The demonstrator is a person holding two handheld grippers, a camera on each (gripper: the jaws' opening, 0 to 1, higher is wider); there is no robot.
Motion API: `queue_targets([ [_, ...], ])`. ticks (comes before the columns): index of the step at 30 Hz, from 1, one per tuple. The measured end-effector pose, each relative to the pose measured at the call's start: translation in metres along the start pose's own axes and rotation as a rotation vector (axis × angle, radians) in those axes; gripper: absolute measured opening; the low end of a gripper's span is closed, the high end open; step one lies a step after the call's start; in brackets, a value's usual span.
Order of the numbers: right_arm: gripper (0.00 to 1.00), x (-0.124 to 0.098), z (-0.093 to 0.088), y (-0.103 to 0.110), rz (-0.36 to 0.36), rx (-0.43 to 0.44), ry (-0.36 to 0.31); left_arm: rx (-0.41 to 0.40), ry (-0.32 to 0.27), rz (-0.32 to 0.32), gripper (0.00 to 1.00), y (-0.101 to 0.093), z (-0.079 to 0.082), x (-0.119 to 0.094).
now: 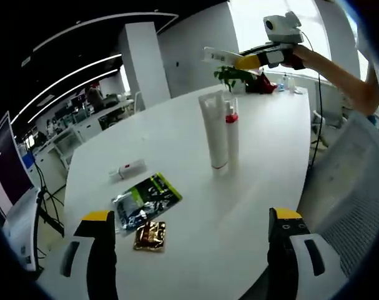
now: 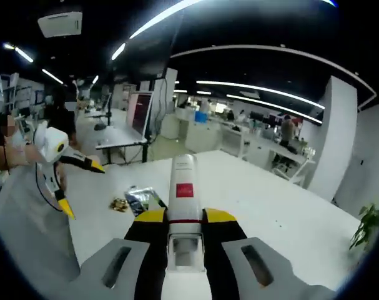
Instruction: Arrange the skincare products in the storage area until every visible bottle or jar stands upright without overlapping.
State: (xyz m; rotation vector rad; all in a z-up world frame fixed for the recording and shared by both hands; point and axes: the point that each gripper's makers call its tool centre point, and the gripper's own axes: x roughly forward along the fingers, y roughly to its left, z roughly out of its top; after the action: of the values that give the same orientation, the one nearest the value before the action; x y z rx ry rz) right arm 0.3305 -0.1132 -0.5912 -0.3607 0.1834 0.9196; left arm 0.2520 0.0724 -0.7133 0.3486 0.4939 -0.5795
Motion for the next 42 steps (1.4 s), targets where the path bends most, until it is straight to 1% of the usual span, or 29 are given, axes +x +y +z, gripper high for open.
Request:
queue_targets([
  [1, 0.21, 0.000, 0.001, 0.009, 0.017, -0.009, 0.001, 0.001, 0.000, 0.001, 0.95, 0.000, 0.000, 0.000],
  [5, 0.21, 0.001, 0.004, 0.032, 0.063, -0.010, -0.007, 0.013, 0.011, 0.001, 0.96, -0.001, -0.002, 0.000],
  [7, 0.21, 0.006, 0.001, 0.042, 0.091, -0.021, 0.001, 0.025, 0.017, -0.001, 0.95, -0.002, -0.003, 0.001],
  [10, 0.21, 0.011, -0.006, 0.060, 0.132, -0.005, 0.018, 0.041, 0.015, -0.001, 0.95, -0.003, -0.002, 0.001],
  [11, 0.21, 0.014, -0.010, 0.067, 0.144, -0.012, 0.032, 0.050, 0.012, 0.001, 0.93, -0.003, -0.001, 0.001],
  [12, 0.21, 0.016, -0.013, 0.072, 0.153, -0.018, 0.040, 0.078, 0.003, -0.007, 0.90, -0.005, 0.001, 0.000],
  [13, 0.21, 0.019, -0.019, 0.079, 0.171, -0.030, 0.064, 0.089, -0.003, -0.011, 0.84, -0.006, 0.002, 0.000],
  [14, 0.21, 0.022, -0.022, 0.082, 0.175, -0.032, 0.070, 0.103, -0.011, -0.016, 0.81, -0.008, 0.003, -0.001],
  [16, 0.21, 0.027, -0.032, 0.092, 0.203, -0.046, 0.100, 0.114, -0.015, -0.026, 0.79, -0.010, 0.004, 0.000],
  [18, 0.21, 0.033, -0.041, 0.099, 0.218, -0.067, 0.130, 0.127, -0.012, -0.034, 0.75, -0.012, 0.004, 0.000],
  [19, 0.21, 0.035, -0.044, 0.102, 0.226, -0.063, 0.138, 0.133, -0.010, -0.032, 0.72, -0.013, 0.004, 0.000],
  [21, 0.21, 0.040, -0.052, 0.111, 0.254, -0.063, 0.157, 0.155, -0.015, -0.041, 0.73, -0.014, 0.006, 0.000],
  [23, 0.21, 0.043, -0.059, 0.117, 0.273, -0.070, 0.176, 0.166, -0.008, -0.045, 0.74, -0.018, 0.005, 0.001],
  [24, 0.21, 0.043, -0.064, 0.122, 0.290, -0.083, 0.193, 0.170, -0.009, -0.048, 0.75, -0.019, 0.006, 0.001],
  [26, 0.21, 0.045, -0.067, 0.132, 0.316, -0.101, 0.213, 0.171, -0.014, -0.052, 0.75, -0.021, 0.008, 0.001],
  [28, 0.21, 0.048, -0.074, 0.137, 0.335, -0.125, 0.236, 0.184, -0.020, -0.060, 0.73, -0.025, 0.010, 0.001],
  [30, 0.21, 0.050, -0.078, 0.145, 0.363, -0.144, 0.250, 0.200, -0.021, -0.088, 0.68, -0.033, 0.011, 0.002],
  [32, 0.21, 0.052, -0.079, 0.153, 0.391, -0.162, 0.259, 0.216, -0.022, -0.116, 0.64, -0.040, 0.011, 0.004],
  [35, 0.21, 0.055, -0.081, 0.161, 0.418, -0.189, 0.272, 0.247, -0.020, -0.133, 0.65, -0.043, 0.010, 0.006],
  [37, 0.21, 0.057, -0.082, 0.166, 0.435, -0.212, 0.281, 0.271, -0.009, -0.138, 0.63, -0.045, 0.009, 0.007],
  [38, 0.21, 0.057, -0.082, 0.168, 0.443, -0.219, 0.284, 0.281, 0.011, -0.158, 0.60, -0.047, 0.005, 0.008],
  [39, 0.21, 0.058, -0.083, 0.172, 0.456, -0.224, 0.287, 0.282, 0.023, -0.148, 0.57, -0.045, 0.002, 0.010],
  [40, 0.21, 0.058, -0.083, 0.173, 0.461, -0.224, 0.288, 0.300, 0.026, -0.146, 0.54, -0.045, 0.002, 0.010],
  [41, 0.21, 0.059, -0.083, 0.178, 0.479, -0.220, 0.287, 0.293, 0.041, -0.158, 0.52, -0.048, -0.001, 0.011],
  [42, 0.21, 0.059, -0.083, 0.181, 0.492, -0.218, 0.287, 0.297, 0.039, -0.171, 0.48, -0.050, 0.000, 0.010],
])
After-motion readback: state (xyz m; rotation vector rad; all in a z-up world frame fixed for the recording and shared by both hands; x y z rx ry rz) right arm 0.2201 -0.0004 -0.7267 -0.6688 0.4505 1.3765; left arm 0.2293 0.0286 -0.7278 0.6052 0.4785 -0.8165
